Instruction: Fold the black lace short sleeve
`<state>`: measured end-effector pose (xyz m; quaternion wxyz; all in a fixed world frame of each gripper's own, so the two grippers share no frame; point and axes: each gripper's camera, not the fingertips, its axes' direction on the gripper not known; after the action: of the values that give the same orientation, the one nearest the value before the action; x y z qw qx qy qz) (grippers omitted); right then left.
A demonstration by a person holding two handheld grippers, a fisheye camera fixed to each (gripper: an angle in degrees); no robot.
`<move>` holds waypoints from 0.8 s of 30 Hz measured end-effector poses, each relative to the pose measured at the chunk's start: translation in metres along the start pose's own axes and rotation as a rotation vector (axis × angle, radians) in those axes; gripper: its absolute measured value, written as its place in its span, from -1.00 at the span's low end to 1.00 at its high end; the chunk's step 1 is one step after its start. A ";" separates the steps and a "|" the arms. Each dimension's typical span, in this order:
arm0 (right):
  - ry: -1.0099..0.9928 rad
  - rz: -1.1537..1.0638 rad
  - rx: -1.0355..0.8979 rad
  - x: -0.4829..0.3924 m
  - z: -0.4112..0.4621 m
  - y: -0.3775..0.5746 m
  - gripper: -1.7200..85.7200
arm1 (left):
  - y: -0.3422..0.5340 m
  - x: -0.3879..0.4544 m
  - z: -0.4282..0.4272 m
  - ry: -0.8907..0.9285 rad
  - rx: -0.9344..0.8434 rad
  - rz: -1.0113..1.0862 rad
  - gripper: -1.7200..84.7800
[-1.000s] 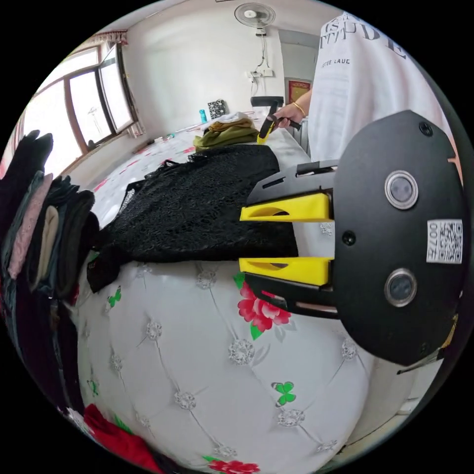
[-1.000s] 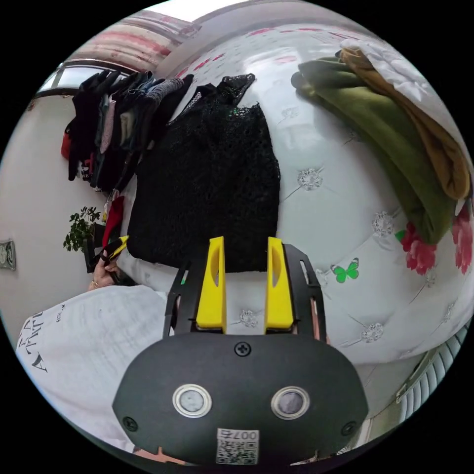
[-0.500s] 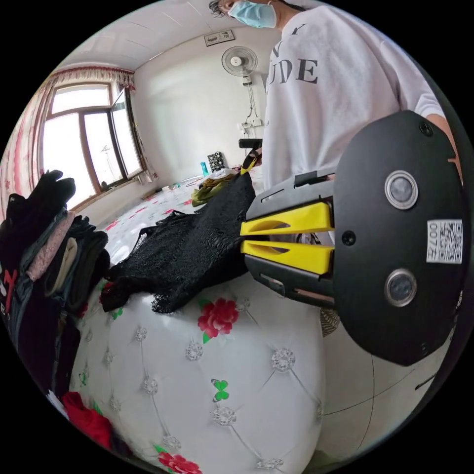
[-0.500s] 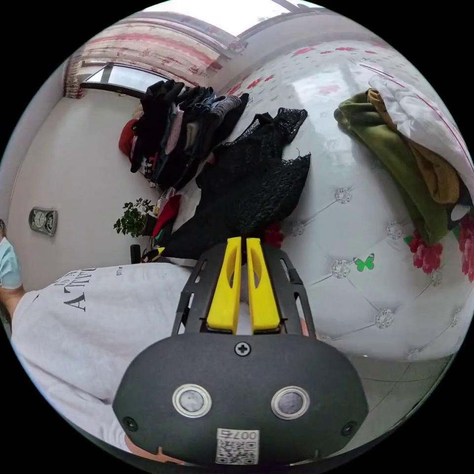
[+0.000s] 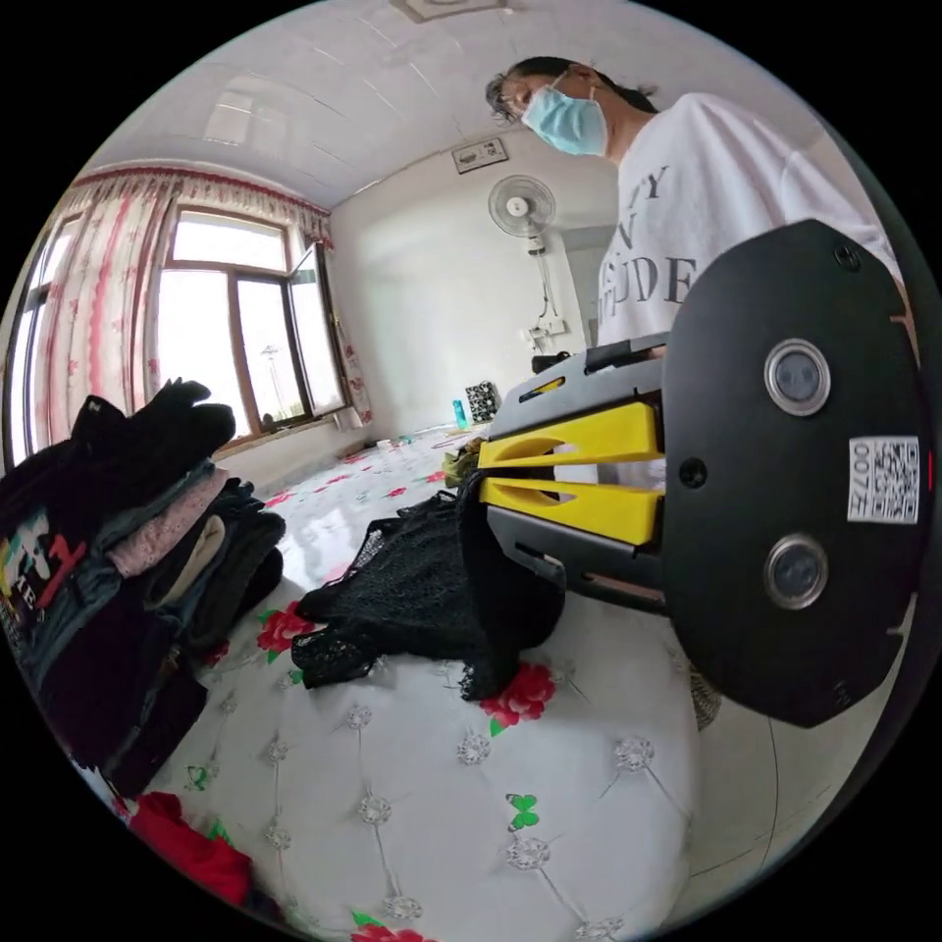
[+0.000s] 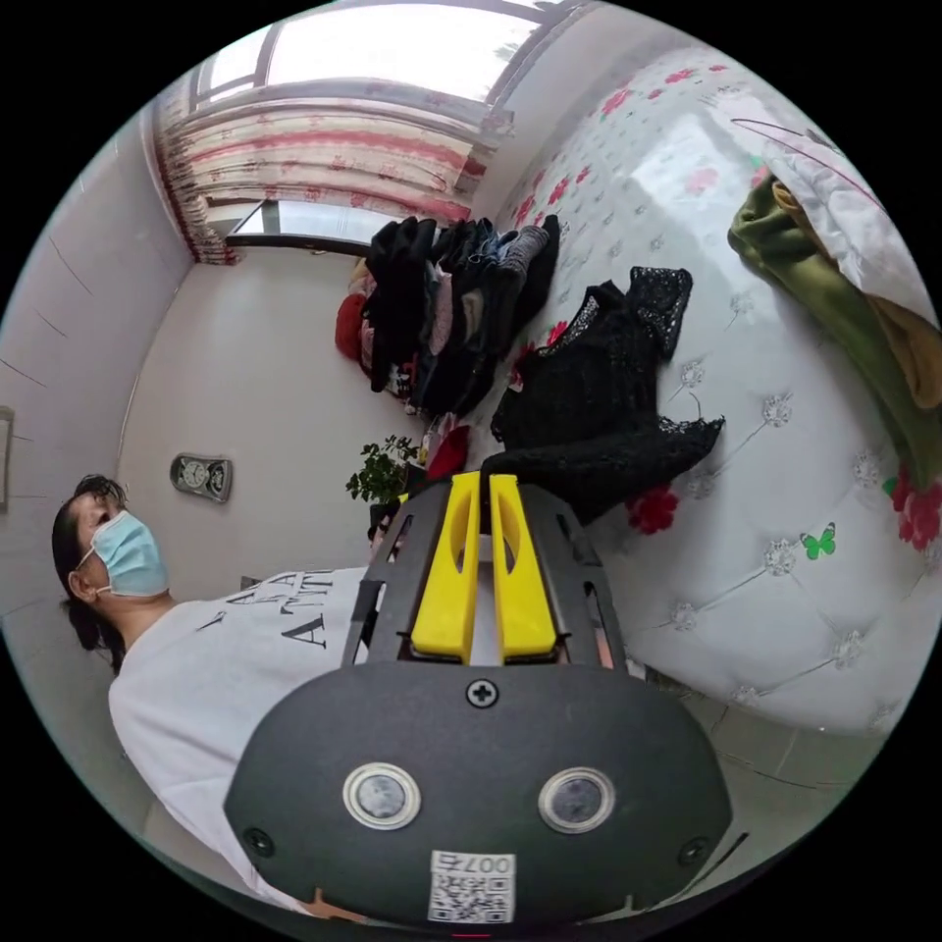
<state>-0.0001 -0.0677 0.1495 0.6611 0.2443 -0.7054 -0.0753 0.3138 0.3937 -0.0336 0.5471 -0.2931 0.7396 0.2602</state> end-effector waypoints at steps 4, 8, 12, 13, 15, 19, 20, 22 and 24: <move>0.088 -0.051 0.020 -0.012 0.015 -0.085 -0.95 | -0.084 -0.004 0.024 -0.081 -0.023 -0.016 -0.96; 0.202 -0.113 0.178 -0.033 0.038 -0.175 -0.88 | -0.189 0.026 0.057 -0.216 0.107 0.020 -0.84; 0.236 -0.041 0.276 -0.002 0.051 -0.206 -0.80 | -0.234 0.035 0.090 -0.358 0.158 0.032 -0.71; 0.251 -0.011 0.278 0.016 0.055 -0.201 -0.79 | -0.234 0.032 0.094 -0.377 0.153 0.040 -0.71; 0.273 0.023 0.273 0.050 0.061 -0.184 -0.77 | -0.221 0.008 0.110 -0.441 0.088 0.060 -0.71; 0.375 0.185 0.220 0.147 0.072 -0.121 -0.72 | -0.176 -0.050 0.115 -0.531 0.004 -0.009 -0.71; 0.362 0.237 0.222 0.171 0.075 -0.104 -0.71 | -0.158 -0.068 0.114 -0.512 -0.011 -0.051 -0.71; 0.328 0.288 0.225 0.197 0.081 -0.084 -0.69 | -0.133 -0.089 0.110 -0.480 -0.023 -0.106 -0.71; 0.303 0.309 0.234 0.213 0.091 -0.072 -0.67 | -0.107 -0.103 0.105 -0.469 -0.022 -0.152 -0.70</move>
<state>-0.0724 -0.2451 0.2991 0.7303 0.2167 -0.6311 0.1465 0.4828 0.4090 0.0307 0.7187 -0.2855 0.5652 0.2873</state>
